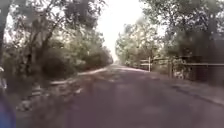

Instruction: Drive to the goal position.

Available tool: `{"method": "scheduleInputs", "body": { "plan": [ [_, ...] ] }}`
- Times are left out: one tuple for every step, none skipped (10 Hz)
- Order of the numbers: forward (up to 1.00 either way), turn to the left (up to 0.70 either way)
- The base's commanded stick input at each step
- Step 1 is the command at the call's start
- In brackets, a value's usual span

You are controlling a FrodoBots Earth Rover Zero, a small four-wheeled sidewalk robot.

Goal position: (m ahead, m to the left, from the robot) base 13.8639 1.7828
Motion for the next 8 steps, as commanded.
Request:
{"method": "scheduleInputs", "body": {
  "plan": [
    [0.70,0.00],
    [0.70,0.00],
    [0.70,0.00],
    [0.70,0.00],
    [0.70,0.00],
    [0.70,0.00],
    [0.70,0.00],
    [0.70,0.00]
  ]
}}
